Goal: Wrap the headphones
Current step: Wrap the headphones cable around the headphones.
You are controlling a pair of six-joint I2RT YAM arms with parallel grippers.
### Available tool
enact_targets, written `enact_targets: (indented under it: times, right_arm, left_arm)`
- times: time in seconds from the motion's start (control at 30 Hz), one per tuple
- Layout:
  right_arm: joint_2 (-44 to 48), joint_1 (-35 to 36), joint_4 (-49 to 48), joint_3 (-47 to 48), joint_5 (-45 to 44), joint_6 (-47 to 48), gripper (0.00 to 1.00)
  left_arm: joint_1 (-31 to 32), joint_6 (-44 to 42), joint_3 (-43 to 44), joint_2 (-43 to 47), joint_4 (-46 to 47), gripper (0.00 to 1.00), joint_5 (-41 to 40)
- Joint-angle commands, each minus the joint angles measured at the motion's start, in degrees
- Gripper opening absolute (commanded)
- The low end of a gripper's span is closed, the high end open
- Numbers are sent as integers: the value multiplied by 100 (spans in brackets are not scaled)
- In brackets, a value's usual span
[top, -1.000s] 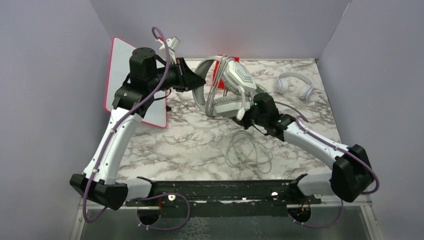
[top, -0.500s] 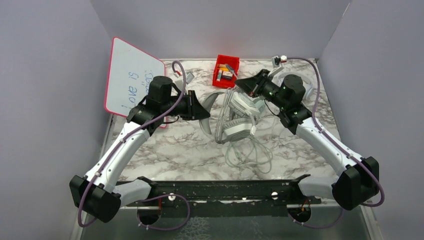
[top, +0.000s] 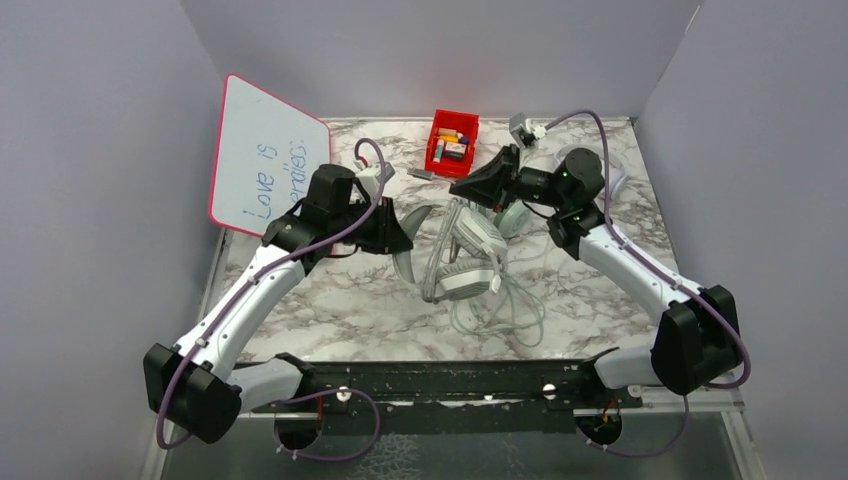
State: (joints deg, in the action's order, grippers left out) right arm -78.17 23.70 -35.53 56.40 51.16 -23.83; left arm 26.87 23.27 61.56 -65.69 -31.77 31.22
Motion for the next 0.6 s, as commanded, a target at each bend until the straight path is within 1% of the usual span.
enact_targets:
  times: [0.0,0.07,0.17,0.23,0.27,0.3,0.4,0.43,0.47,0.57]
  right_arm:
    - [62,-58,-1039,196,1394,526,1]
    - [205,-59,-1216,65,1513,512,0]
    - [340,-59,-1448,-61,2154,588,1]
    - [415,-54,-1433,-124,2629,866,1]
    - [440,-46,-1277,-127,2784,1124,1]
    - [466,-38,-877,-73,2872,1328,1]
    - [513,-20,1251,303,3011,2988,1]
    - [506,1,1786,381,3018,3273,1]
    - [498,24,1913,400,3022,3370,1]
    - [448,81,1859,361,3081,3341,4]
  left_arm:
    - [55,-525,188,-152,-366,0,-64]
    - [55,-599,220,-204,-390,0,-101]
    - [55,-701,272,-271,-391,0,-3]
    - [50,-764,382,-313,-449,0,4]
    - [51,-783,454,-337,-496,0,-16]
    - [54,-788,519,-350,-527,0,-26]
    - [54,-746,667,-343,-556,0,61]
    - [53,-745,705,-344,-564,0,100]
    - [52,-756,753,-358,-601,0,106]
    - [55,-844,848,-424,-757,0,72]
